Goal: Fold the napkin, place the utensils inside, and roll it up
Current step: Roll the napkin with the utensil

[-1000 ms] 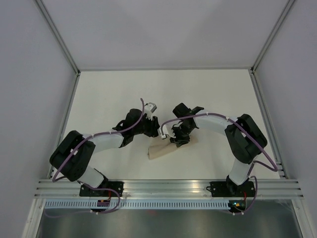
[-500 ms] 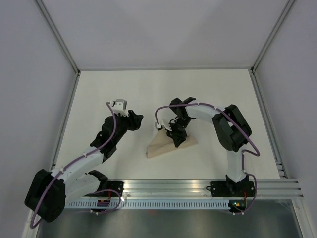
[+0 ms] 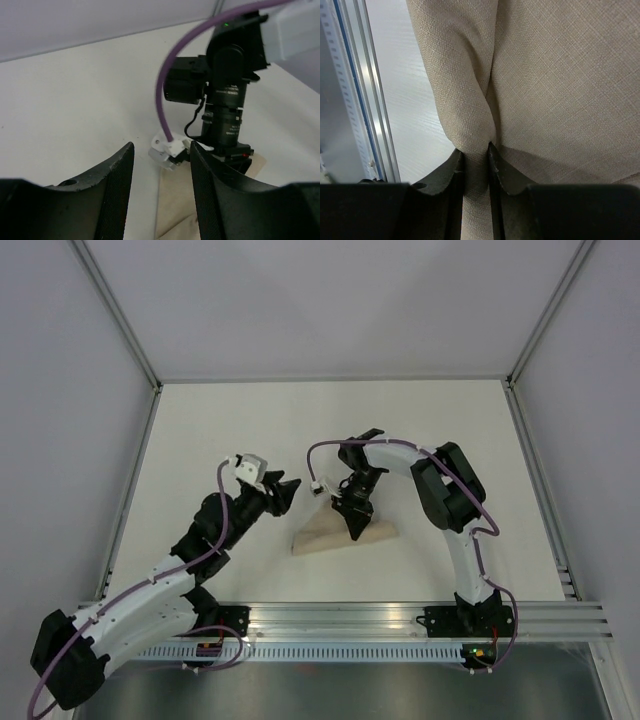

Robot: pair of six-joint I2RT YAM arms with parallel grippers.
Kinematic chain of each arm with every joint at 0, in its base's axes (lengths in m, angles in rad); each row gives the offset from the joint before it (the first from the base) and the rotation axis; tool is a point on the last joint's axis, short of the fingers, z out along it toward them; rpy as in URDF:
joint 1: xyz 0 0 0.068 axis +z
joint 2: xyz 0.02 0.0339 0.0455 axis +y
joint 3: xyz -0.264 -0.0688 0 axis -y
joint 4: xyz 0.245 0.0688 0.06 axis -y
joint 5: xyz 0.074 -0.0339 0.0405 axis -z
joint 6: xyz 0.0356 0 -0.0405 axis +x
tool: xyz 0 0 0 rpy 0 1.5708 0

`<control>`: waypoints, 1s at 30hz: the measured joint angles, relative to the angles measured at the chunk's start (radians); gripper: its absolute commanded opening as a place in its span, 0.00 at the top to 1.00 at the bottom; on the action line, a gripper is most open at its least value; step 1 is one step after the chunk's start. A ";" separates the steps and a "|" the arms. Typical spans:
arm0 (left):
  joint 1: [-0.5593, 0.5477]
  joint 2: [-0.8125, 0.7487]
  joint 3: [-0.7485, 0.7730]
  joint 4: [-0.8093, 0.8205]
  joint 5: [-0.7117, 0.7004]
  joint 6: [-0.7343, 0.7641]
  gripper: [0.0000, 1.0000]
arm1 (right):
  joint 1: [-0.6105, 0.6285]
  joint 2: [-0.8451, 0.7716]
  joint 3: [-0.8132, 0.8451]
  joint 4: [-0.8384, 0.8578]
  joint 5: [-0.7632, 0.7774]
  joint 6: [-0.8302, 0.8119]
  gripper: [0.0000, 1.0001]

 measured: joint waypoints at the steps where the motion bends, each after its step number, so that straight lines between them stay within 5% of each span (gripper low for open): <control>1: -0.033 0.011 0.009 -0.014 -0.004 0.027 0.47 | -0.002 0.010 0.009 -0.010 -0.006 0.007 0.90; 11: -0.303 0.359 0.210 -0.170 -0.044 0.320 0.44 | -0.033 0.076 0.059 -0.068 -0.066 0.055 0.90; 21: -0.422 0.640 0.274 -0.279 -0.021 0.489 0.42 | -0.043 0.089 0.067 -0.076 -0.079 0.079 0.91; 30: -0.443 0.716 0.274 -0.279 -0.019 0.532 0.40 | -0.049 0.090 0.067 -0.076 -0.081 0.082 0.91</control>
